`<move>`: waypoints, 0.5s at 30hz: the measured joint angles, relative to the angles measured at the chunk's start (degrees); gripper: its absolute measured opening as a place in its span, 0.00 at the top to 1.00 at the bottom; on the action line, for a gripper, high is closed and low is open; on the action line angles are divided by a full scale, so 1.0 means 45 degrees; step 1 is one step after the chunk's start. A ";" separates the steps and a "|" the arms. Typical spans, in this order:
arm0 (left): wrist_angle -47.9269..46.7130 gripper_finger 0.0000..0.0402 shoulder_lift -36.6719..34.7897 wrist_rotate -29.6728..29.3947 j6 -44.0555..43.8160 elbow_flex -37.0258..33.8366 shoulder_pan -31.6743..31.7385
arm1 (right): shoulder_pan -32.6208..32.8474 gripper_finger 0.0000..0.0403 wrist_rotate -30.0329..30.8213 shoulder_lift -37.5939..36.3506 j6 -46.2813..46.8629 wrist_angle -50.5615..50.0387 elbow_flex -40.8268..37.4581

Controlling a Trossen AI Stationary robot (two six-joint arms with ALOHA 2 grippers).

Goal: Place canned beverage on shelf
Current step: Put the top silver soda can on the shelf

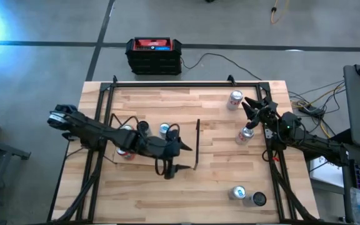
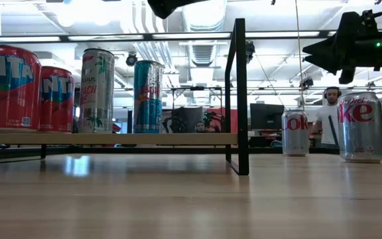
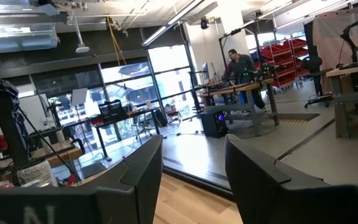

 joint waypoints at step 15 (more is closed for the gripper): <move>0.0888 0.22 0.0614 -0.1429 -0.0945 0.0005 -0.1065 | 0.0000 0.61 0.0000 0.0002 0.0002 -0.0005 0.0002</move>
